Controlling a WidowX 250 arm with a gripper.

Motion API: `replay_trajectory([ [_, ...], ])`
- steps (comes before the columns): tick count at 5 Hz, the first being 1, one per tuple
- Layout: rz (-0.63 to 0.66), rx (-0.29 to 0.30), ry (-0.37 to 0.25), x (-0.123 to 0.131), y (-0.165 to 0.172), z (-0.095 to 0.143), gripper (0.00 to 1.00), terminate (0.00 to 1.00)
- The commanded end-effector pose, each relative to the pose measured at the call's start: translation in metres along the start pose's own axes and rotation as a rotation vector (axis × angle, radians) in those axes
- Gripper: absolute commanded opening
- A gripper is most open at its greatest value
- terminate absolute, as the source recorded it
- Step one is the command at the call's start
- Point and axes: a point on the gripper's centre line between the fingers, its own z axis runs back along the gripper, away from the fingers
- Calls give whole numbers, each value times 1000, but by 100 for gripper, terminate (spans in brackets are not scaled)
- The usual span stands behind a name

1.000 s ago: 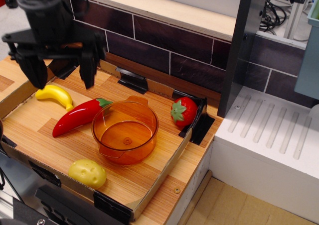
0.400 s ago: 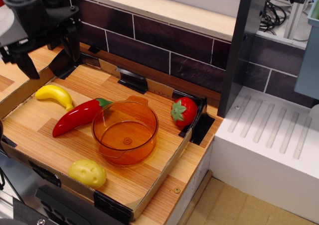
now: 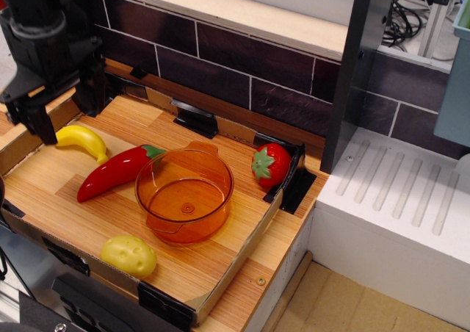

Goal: Put banana in pot

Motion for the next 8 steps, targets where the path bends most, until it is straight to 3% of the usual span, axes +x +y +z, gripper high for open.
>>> replay_trajectory([
  [1, 100, -38, -22, 17, -5, -14, 100, 0],
  [4, 86, 4, -50, 16, -9, -45, 100, 0],
  [5, 52, -14, -27, 13, -7, -43, 0, 0],
  [8, 59, -60, -18, 4, -15, -3, 0, 0],
])
